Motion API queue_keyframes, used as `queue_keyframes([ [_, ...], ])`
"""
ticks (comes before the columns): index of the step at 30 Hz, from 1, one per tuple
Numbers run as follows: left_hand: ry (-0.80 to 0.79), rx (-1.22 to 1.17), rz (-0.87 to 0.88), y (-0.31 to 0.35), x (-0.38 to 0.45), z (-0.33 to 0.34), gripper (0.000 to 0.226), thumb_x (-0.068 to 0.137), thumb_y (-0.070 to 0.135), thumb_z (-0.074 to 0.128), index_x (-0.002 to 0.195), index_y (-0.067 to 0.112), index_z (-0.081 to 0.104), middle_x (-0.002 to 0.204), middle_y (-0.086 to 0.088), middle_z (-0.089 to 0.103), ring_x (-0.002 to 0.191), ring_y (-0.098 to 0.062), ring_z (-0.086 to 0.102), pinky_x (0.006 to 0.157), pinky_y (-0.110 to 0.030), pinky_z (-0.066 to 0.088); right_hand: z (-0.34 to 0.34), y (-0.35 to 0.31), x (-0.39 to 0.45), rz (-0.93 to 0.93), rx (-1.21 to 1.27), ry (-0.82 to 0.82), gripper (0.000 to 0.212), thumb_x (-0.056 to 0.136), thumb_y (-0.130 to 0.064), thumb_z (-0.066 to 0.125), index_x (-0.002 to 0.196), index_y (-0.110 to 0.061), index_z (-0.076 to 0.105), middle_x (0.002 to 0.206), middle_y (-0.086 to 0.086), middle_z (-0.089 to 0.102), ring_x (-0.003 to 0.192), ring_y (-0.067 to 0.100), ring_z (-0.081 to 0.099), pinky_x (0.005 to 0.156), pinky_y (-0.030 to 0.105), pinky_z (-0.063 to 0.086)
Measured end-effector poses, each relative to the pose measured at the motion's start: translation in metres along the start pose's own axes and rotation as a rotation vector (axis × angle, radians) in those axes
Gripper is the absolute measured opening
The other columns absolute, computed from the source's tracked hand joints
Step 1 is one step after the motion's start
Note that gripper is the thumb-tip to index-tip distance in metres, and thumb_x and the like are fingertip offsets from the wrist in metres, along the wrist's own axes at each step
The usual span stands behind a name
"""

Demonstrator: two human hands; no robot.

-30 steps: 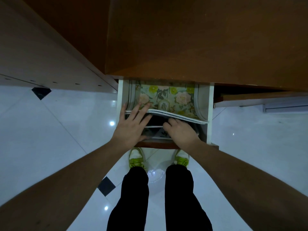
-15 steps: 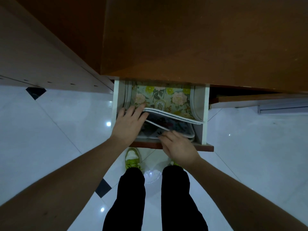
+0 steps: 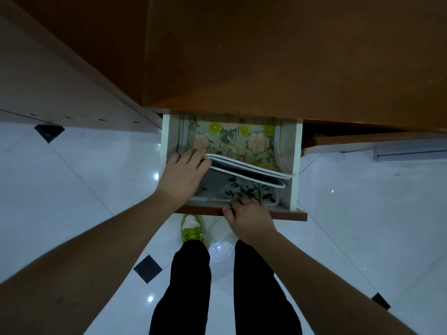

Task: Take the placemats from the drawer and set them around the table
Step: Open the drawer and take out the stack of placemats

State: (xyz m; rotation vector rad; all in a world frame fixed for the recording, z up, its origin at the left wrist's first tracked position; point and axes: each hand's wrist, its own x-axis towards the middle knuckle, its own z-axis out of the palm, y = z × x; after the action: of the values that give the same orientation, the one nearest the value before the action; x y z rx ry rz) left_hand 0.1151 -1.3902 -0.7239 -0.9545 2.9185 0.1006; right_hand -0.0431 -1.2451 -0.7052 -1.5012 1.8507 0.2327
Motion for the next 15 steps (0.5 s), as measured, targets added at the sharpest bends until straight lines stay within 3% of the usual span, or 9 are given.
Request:
queue_keyframes([
  [3, 0.034, -0.046, 0.061, -0.001, -0.001, -0.005, 0.045, 0.069, -0.002, 0.057, 0.111, 0.012, 0.051, 0.130, -0.019, 0.062, 0.085, -0.035, 0.066, 0.069, -0.038, 0.048, 0.006, -0.005, -0.002, 0.016, 0.008, 0.034, 0.083, 0.084, -0.056, 0.003, 0.118, -0.013, 0.065, 0.114, 0.012, 0.065, 0.108, 0.032, 0.057, 0.094, 0.039, 0.042],
  [6, 0.030, -0.117, 0.147, -0.001, -0.001, -0.010, 0.049, 0.063, 0.000, 0.056, 0.109, 0.015, 0.049, 0.127, -0.022, 0.062, 0.069, -0.034, 0.065, 0.064, -0.038, 0.048, 0.011, -0.004, -0.009, 0.027, -0.022, 0.112, 0.062, 0.092, -0.052, 0.027, 0.098, -0.011, 0.072, 0.093, 0.010, 0.072, 0.088, 0.030, 0.067, 0.082, 0.038, 0.051],
  [9, 0.010, -0.105, 0.204, -0.003, -0.001, -0.009, 0.041, 0.060, 0.003, 0.061, 0.098, 0.016, 0.053, 0.130, -0.018, 0.062, 0.081, -0.033, 0.065, 0.069, -0.040, 0.048, 0.014, -0.004, -0.013, 0.050, -0.040, 0.170, 0.053, 0.093, -0.048, 0.036, 0.089, -0.012, 0.073, 0.085, 0.007, 0.073, 0.081, 0.027, 0.068, 0.079, 0.038, 0.054],
  [12, -0.051, -0.047, 0.211, -0.004, -0.003, -0.007, 0.026, 0.063, 0.008, 0.060, 0.087, 0.014, 0.067, 0.133, -0.014, 0.061, 0.090, -0.032, 0.064, 0.072, -0.041, 0.048, 0.017, -0.007, -0.016, 0.074, -0.081, 0.186, 0.053, 0.093, -0.048, 0.035, 0.093, -0.010, 0.073, 0.088, 0.008, 0.073, 0.084, 0.027, 0.068, 0.082, 0.038, 0.054],
  [15, -0.053, -0.007, 0.177, 0.003, -0.011, 0.002, 0.026, 0.074, 0.010, 0.058, 0.096, 0.015, 0.071, 0.136, -0.009, 0.059, 0.100, -0.031, 0.058, 0.079, -0.043, 0.045, 0.022, -0.008, -0.018, 0.070, -0.062, 0.204, 0.059, 0.096, -0.049, 0.031, 0.103, -0.007, 0.072, 0.100, 0.011, 0.073, 0.093, 0.029, 0.069, 0.088, 0.041, 0.053],
])
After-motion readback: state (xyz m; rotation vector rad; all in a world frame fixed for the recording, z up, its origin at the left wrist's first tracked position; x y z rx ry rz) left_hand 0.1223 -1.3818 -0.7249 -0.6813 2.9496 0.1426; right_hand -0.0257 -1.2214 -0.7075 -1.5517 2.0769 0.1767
